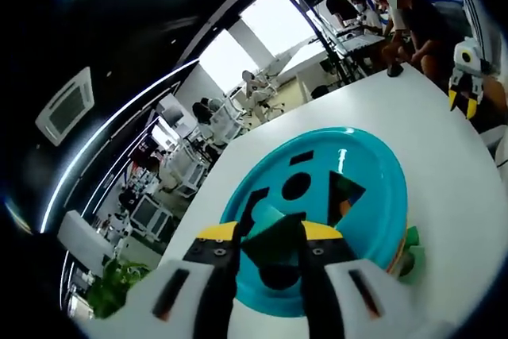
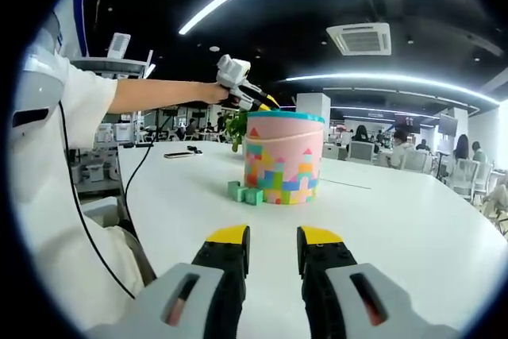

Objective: Arrange the toys in the designated storage area by placing each visible toy with the group until no toy remains scattered across the table.

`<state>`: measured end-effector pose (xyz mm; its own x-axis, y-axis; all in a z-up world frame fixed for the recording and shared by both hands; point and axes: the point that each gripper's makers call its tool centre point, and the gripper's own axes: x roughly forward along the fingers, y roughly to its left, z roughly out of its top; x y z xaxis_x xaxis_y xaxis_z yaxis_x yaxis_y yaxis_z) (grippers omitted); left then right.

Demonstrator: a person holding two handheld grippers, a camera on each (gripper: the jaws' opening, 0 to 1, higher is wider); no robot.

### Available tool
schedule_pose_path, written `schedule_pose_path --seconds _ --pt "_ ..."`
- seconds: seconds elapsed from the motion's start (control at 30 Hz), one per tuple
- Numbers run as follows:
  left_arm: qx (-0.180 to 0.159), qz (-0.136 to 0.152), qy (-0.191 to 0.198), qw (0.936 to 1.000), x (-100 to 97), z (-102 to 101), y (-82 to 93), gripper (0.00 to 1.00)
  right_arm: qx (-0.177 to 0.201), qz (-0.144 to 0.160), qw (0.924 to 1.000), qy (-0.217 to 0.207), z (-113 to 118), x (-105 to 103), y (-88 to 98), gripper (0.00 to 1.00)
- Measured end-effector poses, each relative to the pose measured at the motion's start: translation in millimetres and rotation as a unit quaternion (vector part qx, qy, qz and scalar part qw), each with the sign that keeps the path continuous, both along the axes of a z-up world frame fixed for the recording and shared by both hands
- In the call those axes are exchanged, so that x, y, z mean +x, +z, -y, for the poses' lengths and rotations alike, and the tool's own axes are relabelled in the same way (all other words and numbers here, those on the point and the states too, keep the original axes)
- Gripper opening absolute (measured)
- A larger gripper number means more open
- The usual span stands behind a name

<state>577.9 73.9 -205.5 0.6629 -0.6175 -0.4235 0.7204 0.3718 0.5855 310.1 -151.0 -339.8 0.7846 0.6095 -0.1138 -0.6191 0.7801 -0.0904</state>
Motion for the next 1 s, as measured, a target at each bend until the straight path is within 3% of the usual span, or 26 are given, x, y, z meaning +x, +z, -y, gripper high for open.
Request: schedule_pose_path --seconds 0.17,0.27,0.4,0.73,1.0 --pt "-0.034 -0.03 0.015 0.9989 0.1 -1.5 1.7 0.27 0.001 0.0 1.0 -0.001 0.7 -0.6 -0.5 0.24" --pt "-0.051 -0.048 0.001 0.9976 -5.5 2.1 7.0 0.24 0.001 -0.001 1.0 -0.002 1.3 -0.5 -0.6 0.24" --pt "-0.039 -0.058 -0.002 0.9975 -4.5 3.4 6.6 0.23 0.001 -0.001 1.0 0.0 -0.1 -0.1 -0.6 0.24" --pt "-0.047 -0.099 0.003 0.9939 -1.0 4.8 -8.8 0.24 0.001 -0.001 1.0 0.0 -0.3 -0.8 -0.8 0.24" --pt "-0.06 -0.127 0.004 0.99 -1.5 3.4 -7.8 0.23 0.002 -0.003 1.0 0.001 -0.3 -0.7 -2.6 0.24"
